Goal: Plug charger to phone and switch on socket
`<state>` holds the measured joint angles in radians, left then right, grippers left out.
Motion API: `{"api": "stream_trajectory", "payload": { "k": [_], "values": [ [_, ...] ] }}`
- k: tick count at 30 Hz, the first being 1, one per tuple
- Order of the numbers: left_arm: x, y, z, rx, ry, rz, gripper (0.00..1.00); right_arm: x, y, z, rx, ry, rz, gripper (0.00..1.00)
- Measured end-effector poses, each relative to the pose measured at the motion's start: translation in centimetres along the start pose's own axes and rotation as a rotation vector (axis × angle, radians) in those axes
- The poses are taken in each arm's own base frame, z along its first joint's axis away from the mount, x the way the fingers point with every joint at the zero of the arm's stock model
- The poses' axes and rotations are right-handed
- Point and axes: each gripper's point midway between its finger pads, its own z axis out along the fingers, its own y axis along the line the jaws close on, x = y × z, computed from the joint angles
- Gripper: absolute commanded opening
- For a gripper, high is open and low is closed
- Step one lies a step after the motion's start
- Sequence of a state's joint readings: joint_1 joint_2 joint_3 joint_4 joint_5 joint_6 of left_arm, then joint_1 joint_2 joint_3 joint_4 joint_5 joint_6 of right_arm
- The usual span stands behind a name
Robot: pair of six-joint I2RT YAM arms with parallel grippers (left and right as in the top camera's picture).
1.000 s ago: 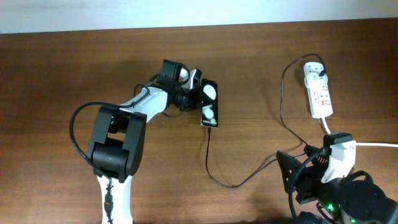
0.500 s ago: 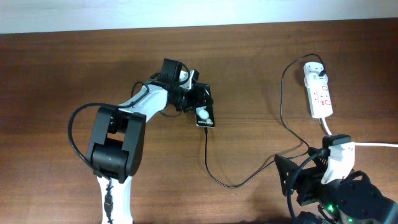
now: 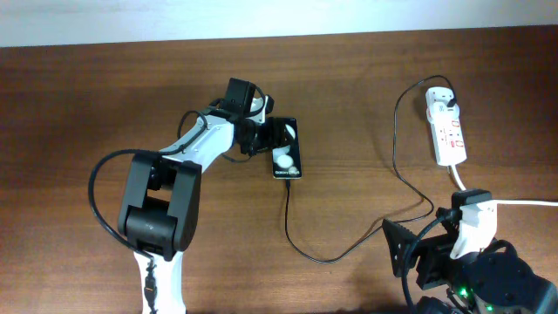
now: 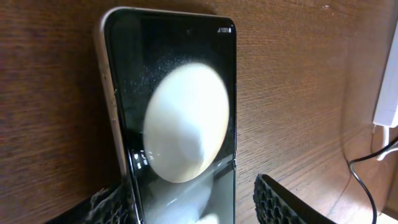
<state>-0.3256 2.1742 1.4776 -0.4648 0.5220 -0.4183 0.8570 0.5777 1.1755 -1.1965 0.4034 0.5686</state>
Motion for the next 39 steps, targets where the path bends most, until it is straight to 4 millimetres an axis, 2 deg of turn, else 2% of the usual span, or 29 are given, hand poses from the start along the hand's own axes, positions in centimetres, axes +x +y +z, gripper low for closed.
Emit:
{"api": "stream_trajectory", "payload": {
  "k": [2,4,6,7,12,13,15,17,18,20,23,25,28,29,32,36,39],
  "values": [
    [-0.1,0.1,-0.1,-0.010,-0.007,0.005,0.77,0.0,0.0,0.0,0.000,0.000,0.000,0.99],
    [-0.5,0.1,-0.3,-0.022,-0.021,0.014,0.79,0.0,0.0,0.0,0.000,0.000,0.000,0.99],
    [-0.8,0.3,-0.4,-0.040,-0.036,0.021,0.96,0.0,0.0,0.0,0.000,0.000,0.000,0.99],
    [-1.0,0.3,-0.6,-0.047,-0.045,0.026,0.99,0.0,0.0,0.0,0.000,0.000,0.000,0.99],
    [-1.6,1.0,-1.2,-0.104,-0.072,0.049,0.99,0.0,0.0,0.0,0.000,0.000,0.000,0.99],
    [-1.7,1.5,-1.5,-0.124,-0.074,0.043,0.99,0.0,-0.1,0.0,0.004,-0.002,0.000,0.99],
    [-1.8,4.0,-3.2,-0.214,-0.082,0.006,0.99,-0.2,-0.3,0.0,0.017,-0.010,-0.001,0.98],
    [-1.1,7.4,-5.8,-0.348,-0.075,-0.048,0.99,-0.2,-0.4,0.4,0.038,-0.005,-0.008,0.92],
    [-0.8,8.6,-7.5,-0.404,-0.074,-0.059,0.99,-0.2,-0.4,0.8,0.054,0.003,-0.014,0.92],
    [-0.2,9.0,-11.6,-0.496,-0.092,-0.054,0.99,0.0,-0.1,1.8,0.083,0.032,-0.025,0.91],
    [0.1,7.3,-19.1,-0.596,-0.199,-0.020,0.99,0.5,0.3,3.6,0.135,0.086,-0.017,0.79],
    [0.9,6.2,-22.9,-0.636,-0.254,-0.008,0.99,0.8,0.4,5.1,0.187,0.119,0.008,0.58],
    [2.1,5.2,-26.4,-0.665,-0.305,0.002,0.99,1.4,0.3,6.7,0.251,0.154,0.055,0.32],
    [2.9,4.6,-28.2,-0.681,-0.332,0.006,0.99,1.6,-0.1,7.7,0.301,0.174,0.081,0.24],
    [5.4,3.5,-33.4,-0.737,-0.427,0.016,0.99,1.9,-2.3,9.4,0.414,0.215,0.159,0.13],
    [7.7,2.5,-37.4,-0.761,-0.522,0.022,0.99,2.3,-6.4,11.0,0.555,0.281,0.298,0.04],
    [8.1,2.4,-37.9,-0.767,-0.531,0.022,0.99,2.7,-9.4,11.6,0.638,0.320,0.406,0.04]
  ]
}}
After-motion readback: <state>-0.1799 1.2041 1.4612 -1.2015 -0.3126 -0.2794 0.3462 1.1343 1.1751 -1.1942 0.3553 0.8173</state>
